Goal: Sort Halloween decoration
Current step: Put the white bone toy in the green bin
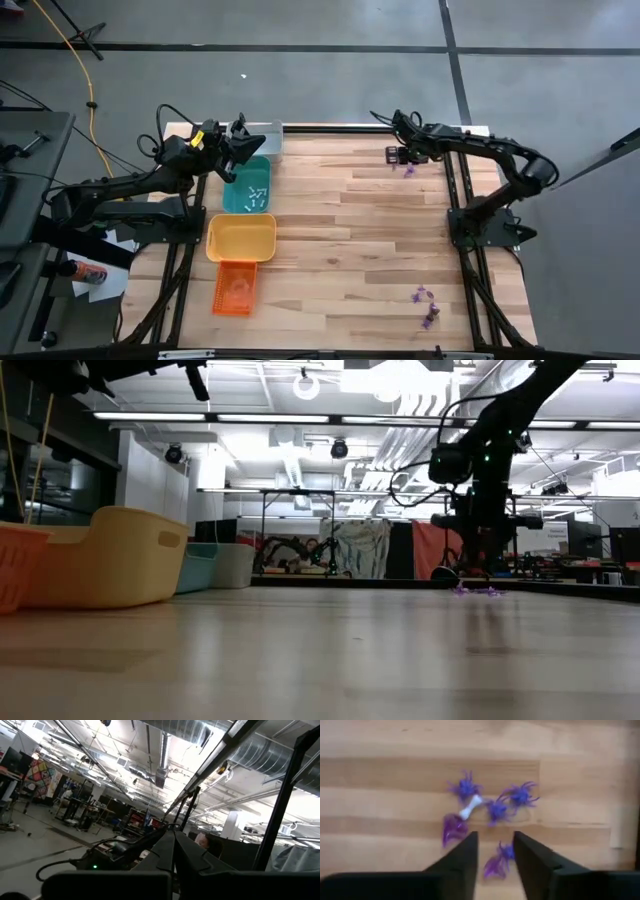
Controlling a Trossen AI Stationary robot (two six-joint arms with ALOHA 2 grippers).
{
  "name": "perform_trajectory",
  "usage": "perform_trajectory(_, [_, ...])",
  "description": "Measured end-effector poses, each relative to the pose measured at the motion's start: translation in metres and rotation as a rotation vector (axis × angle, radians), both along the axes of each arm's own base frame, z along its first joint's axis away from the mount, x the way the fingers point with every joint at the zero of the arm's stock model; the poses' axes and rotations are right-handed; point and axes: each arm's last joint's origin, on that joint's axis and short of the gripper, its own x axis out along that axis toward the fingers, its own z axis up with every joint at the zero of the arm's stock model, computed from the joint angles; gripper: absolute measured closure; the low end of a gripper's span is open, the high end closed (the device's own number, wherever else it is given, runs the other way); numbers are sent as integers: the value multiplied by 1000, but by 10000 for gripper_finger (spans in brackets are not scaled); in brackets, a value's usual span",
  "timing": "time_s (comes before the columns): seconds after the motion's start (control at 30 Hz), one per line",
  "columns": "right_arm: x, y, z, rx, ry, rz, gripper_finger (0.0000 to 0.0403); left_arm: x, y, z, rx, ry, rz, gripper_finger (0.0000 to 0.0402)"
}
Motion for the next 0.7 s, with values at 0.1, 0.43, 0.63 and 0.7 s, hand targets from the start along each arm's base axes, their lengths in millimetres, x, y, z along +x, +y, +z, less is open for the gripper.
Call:
perform_trajectory(0.1, [5, -9, -2, -25, -22, 0, 364, 0, 0, 0, -8, -1, -3, 402])
perform_trajectory(0.43, [5, -26, -21, 19, -50, -3, 400, 0, 0, 0, -9, -2, -7, 402])
perform_trajectory(0.63, [9, -29, -20, -4, -90, 5, 402, 0, 0, 0, -9, -2, -7, 401])
perform_trajectory(0.7, [8, -28, -20, -2, -89, 5, 401, 0, 0, 0, -9, -2, -7, 401])
